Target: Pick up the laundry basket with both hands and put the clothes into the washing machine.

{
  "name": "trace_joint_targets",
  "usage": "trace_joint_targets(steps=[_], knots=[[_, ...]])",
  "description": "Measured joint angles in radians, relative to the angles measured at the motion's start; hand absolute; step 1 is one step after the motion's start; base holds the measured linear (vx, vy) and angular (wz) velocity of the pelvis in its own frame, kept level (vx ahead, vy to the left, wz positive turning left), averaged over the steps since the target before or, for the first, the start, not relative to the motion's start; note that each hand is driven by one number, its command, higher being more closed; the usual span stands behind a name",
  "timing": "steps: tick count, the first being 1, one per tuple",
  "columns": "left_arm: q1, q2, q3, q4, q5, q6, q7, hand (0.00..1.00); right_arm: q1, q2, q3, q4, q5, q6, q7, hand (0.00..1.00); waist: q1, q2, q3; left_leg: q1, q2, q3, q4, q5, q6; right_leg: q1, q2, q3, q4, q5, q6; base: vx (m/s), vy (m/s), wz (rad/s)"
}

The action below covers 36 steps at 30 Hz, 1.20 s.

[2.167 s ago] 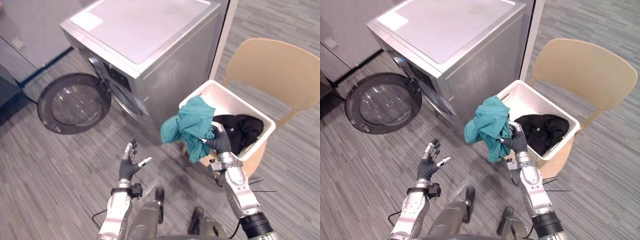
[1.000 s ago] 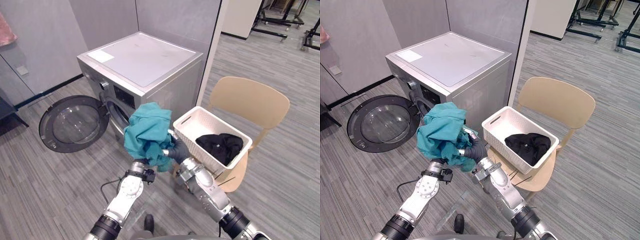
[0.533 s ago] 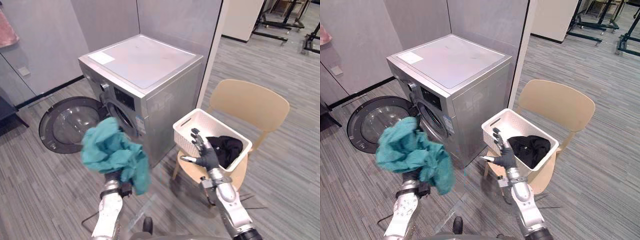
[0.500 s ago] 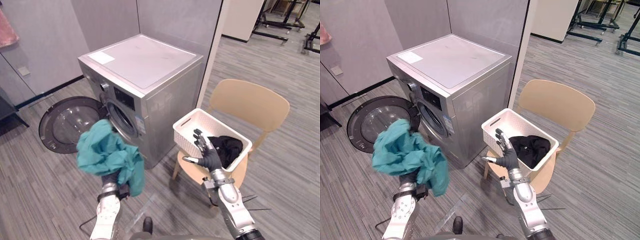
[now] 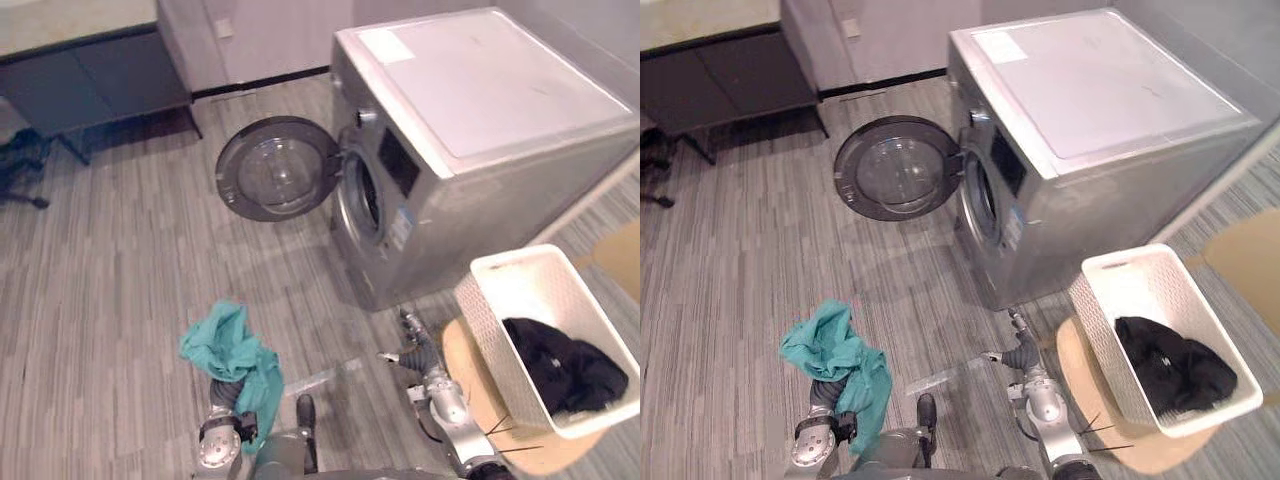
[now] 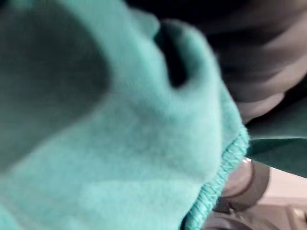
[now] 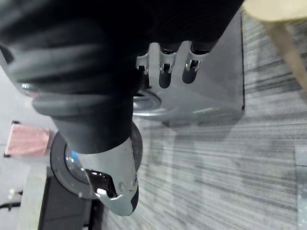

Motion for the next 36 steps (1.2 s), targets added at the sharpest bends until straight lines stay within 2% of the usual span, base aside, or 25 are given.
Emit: trace_joint_targets(steps=[1,2,3,5,7,8,10,12,13,14,15,16,18,19,20,21,22,24,27,28,30,31,32,35,36], knots=[[0.016,0.001,0.000,0.015,0.001,0.006,-0.009,1.00,0.000,0.006,0.002,0.028,-0.014,0.005,0.000,0.00,0.001,-0.004,0.004,0.028,-0.022,-0.002,0.029,-0.045,0.016,-0.046,-0.074,0.056,0.177,0.031,-0.053,0.28,0.245,0.17],[0.024,0.002,0.000,0.014,0.017,0.010,-0.009,1.00,0.005,0.004,0.002,0.049,-0.025,0.012,0.000,0.00,-0.002,0.002,0.011,0.059,-0.036,-0.020,0.032,-0.065,0.032,-0.107,-0.107,0.140,0.318,0.095,-0.161,0.27,0.203,0.28],[0.024,0.007,-0.003,0.013,0.026,0.011,-0.009,1.00,0.009,0.004,0.002,0.058,-0.027,0.013,-0.001,0.00,-0.009,0.009,0.018,0.072,-0.039,-0.035,0.032,-0.076,0.033,-0.137,-0.098,0.201,0.375,0.103,-0.169,0.23,0.144,0.50],[0.011,0.019,-0.006,0.011,0.037,0.011,-0.012,1.00,0.017,0.008,0.003,0.066,-0.027,0.016,0.001,0.00,-0.046,0.018,0.030,0.116,-0.052,-0.113,0.007,-0.085,0.046,-0.229,-0.009,0.326,0.434,0.026,-0.107,0.28,0.104,0.92],[-0.002,0.022,-0.012,0.010,0.036,0.011,-0.012,1.00,0.020,0.006,0.000,0.066,-0.024,0.015,0.001,0.00,-0.057,0.020,0.034,0.151,-0.062,-0.153,-0.019,-0.089,0.051,-0.295,0.052,0.363,0.384,-0.004,-0.085,0.29,0.054,0.81],[-0.018,0.021,-0.029,0.011,0.035,0.011,-0.016,1.00,0.020,0.001,0.000,0.066,-0.022,0.016,0.000,0.00,-0.064,0.019,0.036,0.185,-0.076,-0.190,-0.043,-0.093,0.055,-0.354,0.084,0.366,0.296,-0.008,-0.079,0.37,0.016,0.79],[-0.038,0.017,-0.044,0.012,0.035,0.011,-0.021,1.00,0.010,-0.002,0.000,0.071,-0.021,0.016,0.000,0.00,-0.078,0.028,0.051,0.219,-0.076,-0.224,-0.047,-0.097,0.047,-0.383,0.117,0.365,0.151,0.009,-0.069,0.38,-0.022,0.80],[-0.068,0.014,-0.060,0.013,0.035,0.010,-0.028,1.00,0.002,0.002,0.001,0.071,-0.021,0.017,0.000,0.00,-0.078,0.028,0.065,0.262,-0.077,-0.279,-0.050,-0.126,0.008,-0.412,0.153,0.363,-0.100,0.118,-0.063,0.42,-0.088,0.79],[-0.068,0.015,-0.070,0.013,0.035,0.010,-0.029,1.00,0.003,0.002,0.001,0.071,-0.022,0.018,0.001,0.00,-0.080,0.027,0.065,0.270,-0.077,-0.288,-0.049,-0.135,-0.008,-0.417,0.157,0.364,-0.142,0.147,-0.067,0.46,-0.159,0.91],[-0.069,0.016,-0.082,0.012,0.036,0.008,-0.031,1.00,0.004,0.001,0.000,0.071,-0.022,0.024,0.002,0.00,-0.080,0.015,0.057,0.292,-0.073,-0.300,-0.035,-0.166,-0.041,-0.418,0.161,0.360,-0.168,0.202,-0.100,0.48,-0.209,0.99],[-0.061,0.017,-0.090,0.014,0.036,0.007,-0.033,1.00,0.007,0.003,0.002,0.072,-0.022,0.030,0.003,0.00,-0.087,0.011,0.056,0.291,-0.074,-0.300,0.030,-0.200,-0.093,-0.401,0.161,0.362,-0.164,0.282,-0.141,0.50,-0.229,0.99],[-0.056,0.013,-0.090,0.016,0.036,0.007,-0.033,1.00,0.011,0.000,0.002,0.074,-0.022,0.032,0.003,0.00,-0.092,0.018,0.061,0.274,-0.067,-0.295,0.096,-0.214,-0.117,-0.388,0.163,0.362,-0.155,0.315,-0.163,0.60,-0.307,0.65],[-0.029,-0.014,-0.089,0.009,0.035,0.006,-0.039,1.00,-0.018,-0.012,0.006,0.079,-0.023,0.036,0.004,0.00,-0.074,0.086,0.065,0.142,0.037,-0.195,0.463,-0.179,-0.166,-0.289,0.256,0.353,-0.224,0.278,-0.182,0.51,-0.237,-0.14],[-0.020,-0.017,-0.087,0.009,0.035,0.006,-0.043,1.00,-0.028,-0.011,0.011,0.079,-0.023,0.037,0.004,0.00,-0.069,0.096,0.069,0.107,0.076,-0.168,0.561,-0.150,-0.170,-0.256,0.289,0.365,-0.257,0.278,-0.196,0.51,-0.177,-0.85],[-0.017,-0.012,-0.088,0.011,0.035,0.007,-0.053,1.00,-0.043,-0.005,0.015,0.079,-0.023,0.036,0.002,0.00,-0.061,0.097,0.073,0.055,0.139,-0.114,0.700,-0.168,-0.152,-0.194,0.339,0.395,-0.311,0.276,-0.212,0.49,-0.176,-0.79],[-0.022,-0.010,-0.089,0.011,0.035,0.007,-0.054,1.00,-0.047,0.000,0.014,0.080,-0.023,0.036,0.001,0.00,-0.058,0.091,0.077,0.045,0.153,-0.098,0.725,-0.177,-0.138,-0.171,0.348,0.408,-0.326,0.273,-0.216,0.55,-0.200,-1.00],[-0.034,-0.012,-0.108,0.010,0.035,0.007,-0.062,1.00,-0.050,0.001,0.011,0.080,-0.023,0.036,-0.001,0.00,-0.048,0.072,0.088,0.026,0.162,-0.080,0.725,-0.196,-0.108,-0.115,0.360,0.451,-0.365,0.271,-0.218,0.41,-0.123,-0.87],[-0.055,-0.027,-0.124,0.005,0.036,0.007,-0.075,1.00,-0.056,-0.007,0.000,0.080,-0.022,0.036,-0.003,0.00,-0.046,0.062,0.092,-0.002,0.157,-0.079,0.637,-0.215,-0.105,-0.078,0.360,0.496,-0.389,0.272,-0.217,0.37,-0.056,-0.91],[-0.099,-0.045,-0.143,0.003,0.036,0.000,-0.076,1.00,-0.080,-0.001,-0.022,0.080,-0.023,0.036,-0.006,0.00,-0.050,0.056,0.107,-0.032,0.120,-0.163,0.358,-0.221,-0.113,-0.045,0.350,0.596,-0.398,0.272,-0.216,0.31,0.096,-1.06],[-0.114,-0.043,-0.160,0.003,0.038,-0.002,-0.079,1.00,-0.071,0.003,-0.023,0.080,-0.024,0.036,-0.006,0.00,-0.049,0.057,0.109,-0.020,0.099,-0.243,0.200,-0.190,-0.146,-0.026,0.344,0.627,-0.399,0.264,-0.192,0.25,0.179,-0.99],[-0.124,-0.050,-0.178,0.004,0.040,-0.004,-0.089,1.00,-0.052,-0.002,-0.020,0.080,-0.027,0.035,-0.006,0.00,-0.050,0.082,0.104,-0.005,0.100,-0.331,0.059,-0.059,-0.159,-0.006,0.355,0.668,-0.399,0.232,-0.142,0.23,0.233,-1.00],[-0.126,-0.059,-0.194,0.005,0.040,-0.005,-0.093,1.00,-0.048,-0.013,-0.019,0.079,-0.029,0.035,-0.006,0.00,-0.051,0.121,0.102,-0.005,0.123,-0.361,0.040,0.077,-0.176,-0.001,0.378,0.687,-0.401,0.219,-0.123,0.19,0.336,-0.95],[-0.147,-0.063,-0.215,0.020,0.043,-0.004,-0.096,1.00,-0.041,-0.017,-0.021,0.086,-0.033,0.038,-0.008,0.00,-0.067,0.138,0.101,-0.002,0.134,-0.365,0.049,0.040,-0.168,-0.006,0.383,0.717,-0.389,0.194,-0.092,0.20,0.387,-0.78],[-0.167,-0.017,-0.243,0.021,0.062,-0.005,-0.096,1.00,-0.006,0.028,-0.015,0.082,-0.052,0.037,-0.004,0.00,-0.073,0.070,0.090,0.041,0.088,-0.253,-0.040,0.056,-0.141,-0.056,0.308,0.790,-0.356,0.172,-0.054,0.11,0.260,-0.72],[-0.164,-0.005,-0.246,0.021,0.065,-0.004,-0.095,1.00,0.003,0.041,-0.015,0.082,-0.063,0.037,-0.004,0.00,-0.074,0.065,0.089,0.063,0.075,-0.204,-0.049,0.045,-0.124,-0.062,0.287,0.832,-0.354,0.171,-0.034,0.08,0.214,-0.95]])
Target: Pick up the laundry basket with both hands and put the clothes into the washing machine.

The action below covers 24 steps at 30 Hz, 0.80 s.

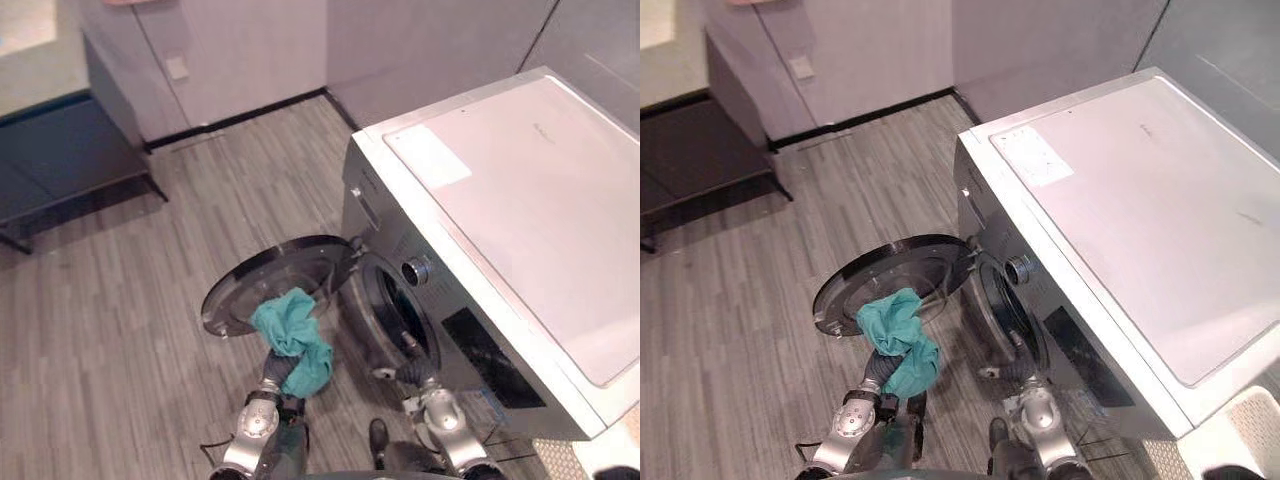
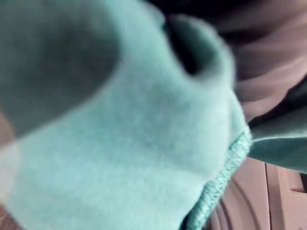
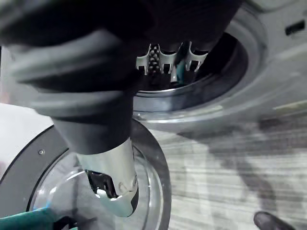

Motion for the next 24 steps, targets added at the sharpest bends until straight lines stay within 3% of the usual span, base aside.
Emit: trace_joint_targets(steps=[2,3,4,5,6,8,9,12,13,15,19,20,22,24], knots=[[0.009,0.007,0.015,0.000,0.000,0.001,0.003,1.00,-0.008,-0.002,0.011,0.000,-0.001,0.000,0.000,0.00,0.003,0.000,0.001,0.019,-0.004,0.103,0.003,-0.022,0.033,-0.051,-0.015,0.073,0.049,-0.008,0.015,0.02,0.209,-1.41],[0.005,0.016,0.020,0.000,0.000,0.001,0.004,1.00,-0.027,-0.003,0.021,0.001,-0.001,0.001,-0.003,0.00,0.001,0.000,0.001,0.022,0.004,0.162,0.001,-0.030,0.046,-0.094,-0.027,0.034,0.083,-0.005,0.017,-0.02,0.154,-1.57],[0.002,0.022,0.021,0.000,0.000,0.002,0.004,1.00,-0.036,-0.001,0.023,0.005,-0.002,0.001,-0.004,0.00,0.001,0.000,0.001,0.022,0.009,0.193,0.001,-0.033,0.050,-0.110,-0.041,-0.032,0.098,-0.001,0.011,-0.04,0.058,-1.50],[0.001,0.027,0.034,0.000,0.000,0.004,0.003,1.00,-0.051,-0.001,0.027,0.020,-0.005,0.001,-0.004,0.00,-0.002,0.000,0.001,0.028,0.020,0.253,0.001,-0.038,0.058,-0.138,-0.087,-0.233,0.117,0.003,-0.002,-0.02,0.031,-1.28],[-0.006,0.026,0.043,0.000,0.000,0.005,0.003,1.00,-0.052,-0.004,0.026,0.029,-0.009,0.004,-0.008,0.00,-0.003,0.001,0.001,0.038,0.029,0.285,-0.001,-0.040,0.061,-0.139,-0.123,-0.365,0.121,0.013,-0.024,-0.01,0.011,-1.13],[-0.017,0.032,0.059,0.000,0.000,0.006,0.003,1.00,-0.038,-0.004,0.026,0.036,-0.013,0.010,-0.019,0.00,-0.005,0.000,0.002,0.068,0.047,0.313,-0.007,-0.051,0.047,-0.111,-0.135,-0.466,0.101,0.037,-0.025,0.03,-0.041,-0.63],[-0.017,0.035,0.062,0.000,0.000,0.006,0.003,1.00,-0.027,-0.005,0.026,0.036,-0.014,0.011,-0.019,0.00,-0.004,0.000,0.002,0.077,0.050,0.317,-0.004,-0.056,0.040,-0.101,-0.123,-0.454,0.092,0.038,-0.024,0.04,-0.082,-0.60],[0.003,0.025,0.108,0.002,0.008,0.005,0.003,1.00,-0.003,-0.022,0.030,0.037,-0.021,0.012,-0.019,0.00,-0.003,0.004,0.004,0.095,0.122,0.367,0.092,-0.109,-0.012,-0.094,-0.076,-0.392,0.087,0.010,-0.046,0.05,-0.143,-0.73],[0.003,0.018,0.123,0.014,0.008,0.006,0.002,1.00,-0.003,-0.033,0.030,0.037,-0.021,0.013,-0.020,0.00,-0.003,0.002,0.009,0.056,0.150,0.350,0.200,-0.115,-0.021,-0.092,-0.065,-0.371,0.085,0.003,-0.043,0.04,-0.183,-0.62],[0.016,-0.017,0.139,0.037,-0.017,0.014,0.013,1.00,-0.006,-0.071,0.039,0.040,-0.019,0.018,-0.019,0.00,0.001,0.025,0.029,-0.029,0.189,0.243,0.445,-0.116,-0.031,-0.071,-0.035,-0.297,0.093,0.020,-0.055,0.08,-0.130,-0.98],[0.011,-0.034,0.138,0.062,-0.051,0.015,0.029,1.00,-0.014,-0.073,0.037,0.049,-0.018,0.022,-0.026,0.00,-0.002,0.034,0.035,-0.011,0.115,0.094,0.267,-0.153,-0.029,-0.141,-0.028,-0.175,0.134,0.033,-0.036,0.07,0.078,-1.11],[0.011,-0.034,0.139,0.063,-0.065,0.015,0.038,1.00,-0.017,-0.077,0.037,0.056,-0.018,0.022,-0.033,0.00,0.000,0.055,0.031,0.016,0.113,0.096,0.192,-0.163,-0.035,-0.173,-0.008,-0.142,0.160,0.032,-0.027,0.02,0.157,-1.07],[-0.031,-0.022,0.138,0.074,-0.088,0.016,0.052,1.00,-0.034,-0.071,0.027,0.056,-0.017,0.021,-0.041,0.00,-0.010,0.022,0.057,0.017,0.098,0.134,0.187,-0.183,-0.025,-0.235,-0.025,-0.131,0.219,0.026,-0.012,-0.05,0.166,-0.74],[-0.113,-0.002,0.137,0.070,-0.112,0.016,0.069,1.00,-0.064,-0.075,0.002,0.052,-0.016,0.022,-0.043,0.00,-0.031,-0.003,0.121,-0.078,0.079,0.151,0.324,-0.211,0.000,-0.328,-0.063,-0.133,0.333,0.013,0.003,-0.18,0.139,-0.13]])
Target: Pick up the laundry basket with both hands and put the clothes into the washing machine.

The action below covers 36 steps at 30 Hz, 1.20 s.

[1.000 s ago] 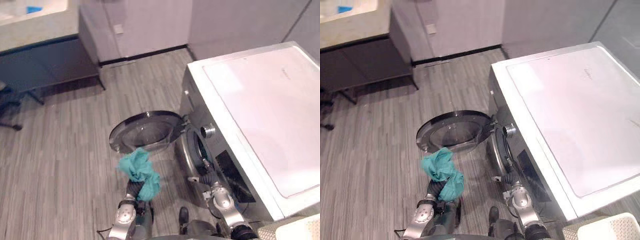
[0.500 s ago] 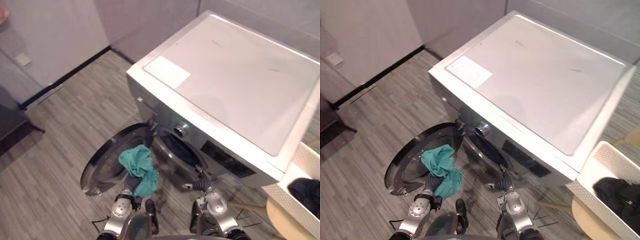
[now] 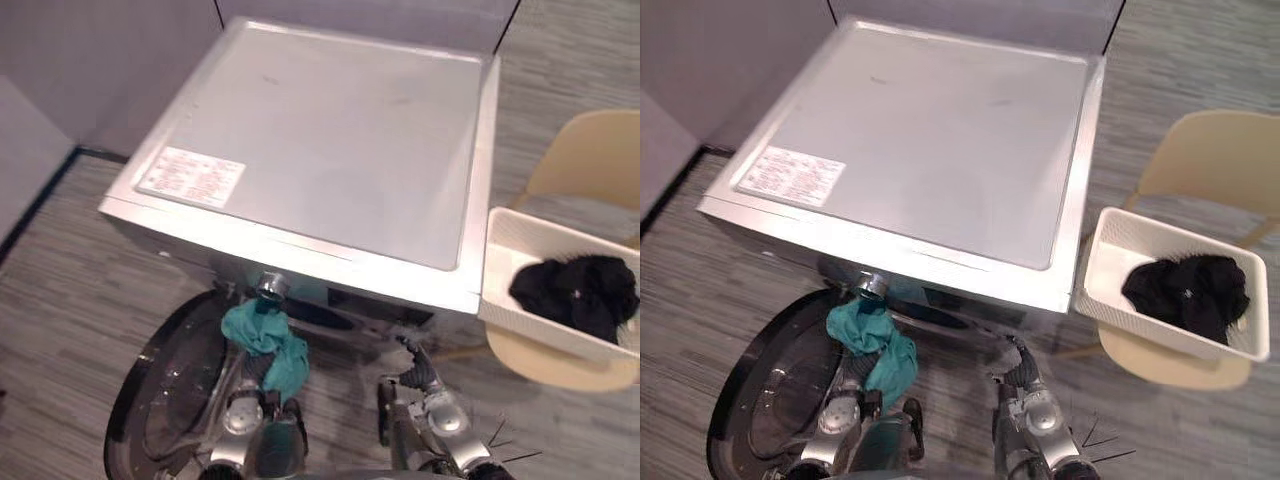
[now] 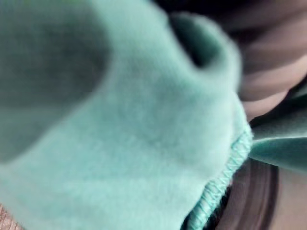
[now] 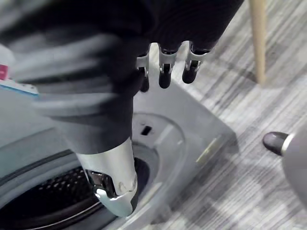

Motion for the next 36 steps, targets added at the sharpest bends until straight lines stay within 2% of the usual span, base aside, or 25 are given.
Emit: trace_joint_targets(steps=[1,3,4,5,7,8,12,15,19,22,26,29,31,34,36], knots=[[-0.015,0.001,0.000,0.000,-0.002,0.000,0.002,1.00,-0.010,-0.002,-0.007,0.000,0.002,0.000,-0.001,0.00,-0.002,0.001,0.011,-0.024,-0.002,0.002,0.032,-0.012,0.002,-0.022,-0.006,0.000,0.025,-0.004,0.005,-0.21,0.117,-0.12],[-0.077,0.004,0.000,-0.001,-0.031,-0.002,0.019,1.00,-0.064,-0.005,-0.027,-0.008,0.026,0.002,-0.029,0.00,-0.010,0.006,0.076,-0.120,0.005,0.014,0.189,-0.102,0.031,-0.126,-0.010,0.024,0.158,-0.050,0.019,-0.22,0.110,-0.28],[-0.089,0.004,0.000,-0.002,-0.043,-0.002,0.024,1.00,-0.069,-0.006,-0.029,-0.022,0.032,0.002,-0.037,0.00,-0.011,0.005,0.090,-0.141,0.006,0.015,0.226,-0.119,0.034,-0.150,-0.012,0.029,0.191,-0.059,0.025,-0.25,0.091,-0.18],[-0.117,0.000,0.001,-0.014,-0.078,-0.002,0.029,1.00,-0.069,-0.004,-0.038,-0.068,0.053,0.009,-0.045,0.00,-0.017,0.001,0.118,-0.199,0.011,0.021,0.311,-0.160,0.047,-0.212,-0.024,0.031,0.266,-0.091,0.032,-0.26,0.070,-0.07],[-0.137,-0.008,0.004,-0.037,-0.122,-0.002,0.042,1.00,-0.084,0.003,-0.044,-0.110,0.068,0.019,-0.050,0.00,-0.020,-0.003,0.140,-0.271,0.022,0.022,0.399,-0.200,0.046,-0.283,-0.030,0.035,0.341,-0.115,0.032,-0.27,0.065,-0.10],[-0.152,-0.019,0.020,-0.060,-0.175,-0.004,0.044,1.00,-0.087,0.015,-0.045,-0.149,0.098,0.020,-0.069,0.00,-0.021,-0.014,0.149,-0.336,0.030,0.025,0.469,-0.224,0.056,-0.354,-0.044,0.032,0.407,-0.128,0.029,-0.21,0.039,-0.12],[-0.256,-0.061,0.093,-0.139,-0.323,-0.024,0.062,1.00,-0.138,0.052,-0.047,-0.282,0.149,0.021,-0.107,0.00,-0.021,-0.023,0.197,-0.541,0.083,0.006,0.684,-0.283,0.058,-0.557,-0.042,0.029,0.590,-0.160,0.025,-0.18,-0.006,-0.11],[-0.377,-0.069,0.123,-0.180,-0.365,-0.026,0.069,1.00,-0.189,0.073,-0.056,-0.376,0.183,0.019,-0.131,0.00,-0.022,-0.031,0.209,-0.712,0.113,-0.009,0.820,-0.310,0.059,-0.730,-0.037,0.033,0.712,-0.175,0.018,-0.12,-0.063,-0.06],[-0.500,-0.061,0.159,-0.255,-0.372,-0.025,0.078,1.00,-0.210,0.094,-0.070,-0.472,0.196,0.017,-0.136,0.00,-0.025,-0.032,0.223,-0.849,0.145,-0.015,0.938,-0.337,0.065,-0.877,-0.013,0.053,0.815,-0.180,0.017,-0.08,-0.056,-0.18],[-0.634,-0.008,0.188,-0.289,-0.396,-0.027,0.094,1.00,-0.202,0.097,-0.073,-0.545,0.196,0.016,-0.132,0.00,-0.031,-0.033,0.223,-0.922,0.159,-0.019,0.993,-0.348,0.066,-0.959,-0.002,0.063,0.862,-0.182,0.018,-0.05,-0.031,-0.11],[-0.837,0.139,0.194,-0.321,-0.439,-0.029,0.130,1.00,-0.175,0.114,-0.077,-0.624,0.195,-0.009,-0.106,0.00,-0.055,-0.034,0.224,-0.978,0.162,-0.026,1.011,-0.348,0.066,-1.012,0.003,0.063,0.876,-0.181,0.017,-0.03,-0.016,-0.02],[-0.977,0.213,0.154,-0.361,-0.432,-0.042,0.169,1.00,-0.162,0.119,-0.097,-0.650,0.195,-0.019,-0.101,0.00,-0.057,-0.034,0.224,-0.998,0.162,-0.032,1.013,-0.346,0.071,-1.025,0.001,0.057,0.875,-0.176,0.015,0.00,0.005,0.01],[-1.060,0.275,0.104,-0.364,-0.381,-0.049,0.203,1.00,-0.153,0.122,-0.108,-0.666,0.195,-0.024,-0.083,0.00,-0.059,-0.035,0.225,-1.012,0.161,-0.039,1.016,-0.345,0.073,-1.034,-0.001,0.050,0.876,-0.176,0.015,0.01,0.014,0.03],[-1.158,0.343,0.025,-0.342,-0.182,-0.043,0.258,1.00,-0.144,0.125,-0.120,-0.682,0.196,-0.034,-0.060,0.00,-0.066,-0.040,0.227,-1.027,0.161,-0.041,1.023,-0.345,0.073,-1.047,-0.005,0.047,0.886,-0.179,0.015,0.01,0.006,0.05],[-1.197,0.369,-0.021,-0.275,-0.042,-0.008,0.258,1.00,-0.140,0.123,-0.132,-0.685,0.196,-0.058,-0.044,0.00,-0.068,-0.040,0.227,-1.031,0.161,-0.045,1.025,-0.345,0.073,-1.048,-0.006,0.044,0.888,-0.180,0.015,-0.02,-0.002,0.04]])
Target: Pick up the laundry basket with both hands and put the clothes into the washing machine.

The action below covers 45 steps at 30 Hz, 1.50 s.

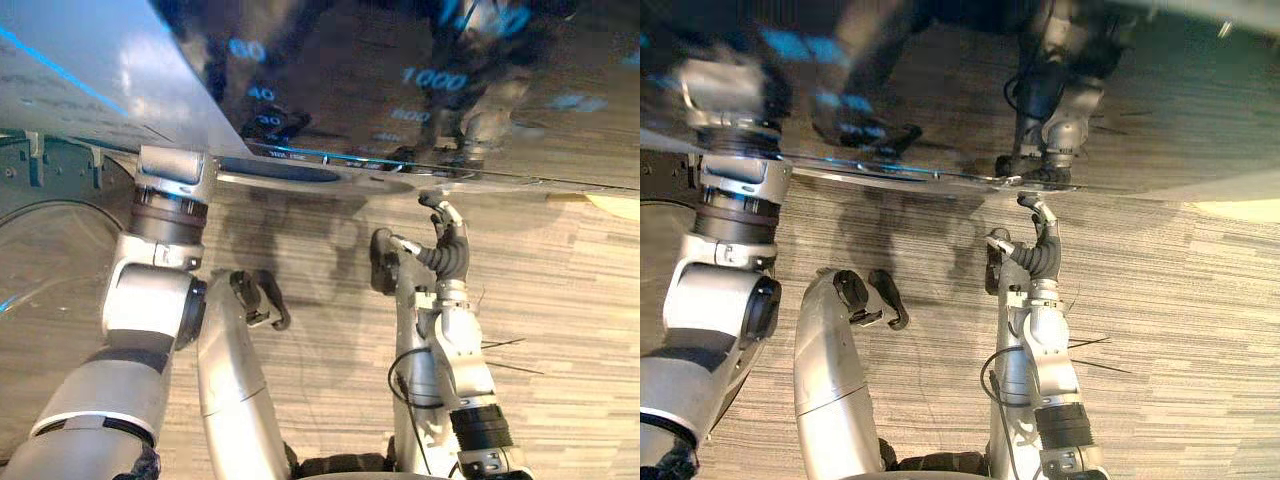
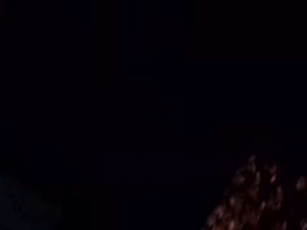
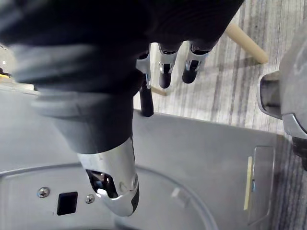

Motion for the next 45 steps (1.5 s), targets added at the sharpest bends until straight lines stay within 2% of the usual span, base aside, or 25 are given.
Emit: trace_joint_targets(steps=[1,4,6,10,13,16,18,21,28,33,36,38,40,42,44,45], knots=[[-0.019,0.003,-0.015,0.030,0.056,0.019,-0.004,0.00,0.001,-0.001,-0.001,-0.003,0.002,-0.008,0.007,0.00,-0.002,-0.001,0.000,-0.006,0.000,-0.004,0.001,0.000,0.000,-0.002,-0.001,-0.003,0.000,-0.001,0.000,-0.04,-0.003,0.05],[-0.080,0.004,-0.044,0.151,0.196,0.071,-0.055,0.00,0.004,-0.001,-0.001,-0.015,0.010,-0.027,0.023,0.00,-0.009,-0.005,0.001,-0.030,0.000,-0.016,0.007,-0.002,-0.005,-0.014,-0.003,-0.013,-0.001,-0.006,0.000,-0.05,0.002,0.03],[-0.107,-0.001,-0.049,0.256,0.299,0.137,-0.132,0.00,0.004,-0.003,-0.002,-0.019,0.021,-0.038,0.045,0.00,-0.016,-0.013,0.001,-0.044,0.000,-0.018,0.008,-0.003,-0.006,-0.024,-0.003,-0.014,-0.002,-0.007,-0.002,-0.05,0.009,0.00],[-0.111,-0.019,-0.051,0.329,0.412,0.209,-0.223,0.00,0.011,-0.012,-0.006,-0.029,0.046,-0.038,0.082,0.00,-0.017,-0.026,0.004,-0.082,-0.002,-0.036,0.019,0.004,-0.012,-0.045,-0.009,-0.024,0.004,-0.006,-0.003,-0.04,0.012,0.05],[-0.112,-0.025,-0.050,0.342,0.454,0.225,-0.265,0.00,0.026,-0.013,-0.012,-0.047,0.056,-0.038,0.097,0.00,-0.012,-0.039,0.010,-0.100,-0.007,-0.041,0.031,0.011,-0.012,-0.058,-0.024,-0.027,0.031,-0.010,-0.005,-0.02,-0.002,0.21],[-0.112,-0.025,-0.051,0.341,0.482,0.233,-0.284,0.00,0.034,-0.022,-0.020,-0.049,0.057,-0.038,0.113,0.00,-0.008,-0.039,0.010,-0.124,-0.025,-0.072,0.054,0.018,-0.010,-0.062,-0.045,-0.044,0.067,-0.025,-0.007,-0.01,0.002,0.27],[-0.112,-0.025,-0.051,0.337,0.497,0.234,-0.284,0.00,0.037,-0.027,-0.029,-0.050,0.057,-0.038,0.113,0.00,-0.009,-0.039,0.010,-0.132,-0.041,-0.084,0.064,0.020,-0.011,-0.064,-0.059,-0.051,0.091,-0.037,-0.014,0.00,-0.003,0.30],[-0.109,-0.025,-0.051,0.302,0.524,0.242,-0.282,0.00,0.048,-0.029,-0.047,-0.049,0.066,-0.038,0.111,0.00,0.008,-0.040,0.009,-0.137,-0.057,-0.101,0.071,0.027,-0.015,-0.063,-0.075,-0.056,0.118,-0.058,-0.016,0.00,-0.021,0.25],[-0.011,-0.022,-0.090,0.116,0.633,0.246,-0.255,0.00,0.067,-0.028,-0.052,-0.012,0.076,-0.033,0.091,0.00,0.018,-0.041,0.009,-0.116,-0.097,-0.159,0.048,0.048,-0.049,0.001,-0.112,-0.113,0.131,-0.100,-0.041,0.00,-0.026,0.24],[0.115,-0.045,-0.053,-0.006,0.631,0.257,-0.223,0.00,0.077,-0.022,-0.051,0.010,0.073,-0.007,0.088,0.00,0.028,-0.041,0.006,-0.035,-0.107,-0.178,-0.048,0.087,-0.074,0.096,-0.122,-0.160,0.064,-0.105,-0.056,0.01,-0.052,0.16],[0.280,-0.132,0.021,-0.104,0.583,0.259,-0.190,0.00,0.100,-0.017,-0.058,0.053,0.071,0.013,0.087,0.00,0.041,-0.040,0.002,0.098,-0.104,-0.183,-0.141,0.101,-0.093,0.236,-0.117,-0.193,-0.014,-0.106,-0.061,0.04,-0.065,0.12],[0.405,-0.192,0.056,-0.132,0.542,0.258,-0.186,0.00,0.133,-0.008,-0.064,0.063,0.058,0.014,0.087,0.00,0.045,-0.041,-0.028,0.182,-0.103,-0.179,-0.210,0.109,-0.101,0.319,-0.114,-0.210,-0.072,-0.108,-0.065,0.06,-0.086,0.13],[0.567,-0.256,0.074,-0.135,0.504,0.258,-0.187,0.00,0.168,-0.008,-0.066,0.067,0.050,0.013,0.090,0.00,0.042,-0.049,-0.101,0.251,-0.101,-0.169,-0.291,0.122,-0.109,0.382,-0.106,-0.222,-0.142,-0.105,-0.071,0.08,-0.076,0.06],[0.691,-0.320,0.095,-0.161,0.451,0.249,-0.187,0.00,0.173,-0.012,-0.076,0.069,0.049,0.010,0.089,0.00,0.044,-0.051,-0.106,0.348,-0.100,-0.164,-0.361,0.139,-0.115,0.480,-0.105,-0.242,-0.201,-0.100,-0.078,0.12,-0.087,0.12],[0.867,-0.367,0.096,-0.178,0.370,0.207,-0.197,0.00,0.185,-0.014,-0.090,0.142,0.051,0.021,0.091,0.00,0.052,-0.051,-0.159,0.451,-0.103,-0.151,-0.464,0.161,-0.122,0.577,-0.106,-0.261,-0.281,-0.095,-0.086,0.15,-0.098,0.17],[0.908,-0.374,0.097,-0.178,0.346,0.201,-0.201,0.00,0.192,-0.017,-0.089,0.162,0.051,0.024,0.094,0.00,0.056,-0.049,-0.171,0.478,-0.103,-0.147,-0.488,0.166,-0.124,0.602,-0.106,-0.266,-0.301,-0.094,-0.087,0.17,-0.072,0.10]])
